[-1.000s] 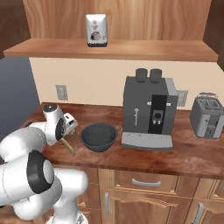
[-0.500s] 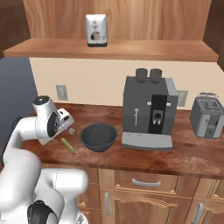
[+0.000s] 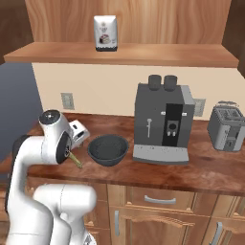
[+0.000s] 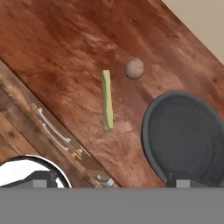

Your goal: Pick the egg and butter from the fridge and place them by the bowl for mixing.

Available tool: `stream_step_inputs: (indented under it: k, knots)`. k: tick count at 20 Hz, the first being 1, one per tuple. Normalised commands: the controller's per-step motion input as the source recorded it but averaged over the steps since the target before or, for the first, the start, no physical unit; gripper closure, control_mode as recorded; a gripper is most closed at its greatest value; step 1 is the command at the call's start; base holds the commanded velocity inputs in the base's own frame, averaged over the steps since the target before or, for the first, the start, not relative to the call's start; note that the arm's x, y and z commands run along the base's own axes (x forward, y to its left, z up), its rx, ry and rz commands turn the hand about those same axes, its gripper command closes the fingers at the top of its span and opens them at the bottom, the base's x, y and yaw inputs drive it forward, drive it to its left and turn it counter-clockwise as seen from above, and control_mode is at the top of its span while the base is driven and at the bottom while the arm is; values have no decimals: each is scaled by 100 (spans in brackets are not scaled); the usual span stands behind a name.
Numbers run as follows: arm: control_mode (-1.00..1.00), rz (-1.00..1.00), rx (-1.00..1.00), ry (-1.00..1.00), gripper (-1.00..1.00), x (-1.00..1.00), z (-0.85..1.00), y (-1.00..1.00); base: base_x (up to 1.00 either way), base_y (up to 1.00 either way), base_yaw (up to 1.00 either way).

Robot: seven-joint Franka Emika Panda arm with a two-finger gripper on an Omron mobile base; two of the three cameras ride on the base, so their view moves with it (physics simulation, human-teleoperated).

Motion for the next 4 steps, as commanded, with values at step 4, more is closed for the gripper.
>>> stream_step_inputs:
  k: [4]
  knots:
    - [-100, 1, 1, -9, -100, -37, 0, -8, 0, 0, 0]
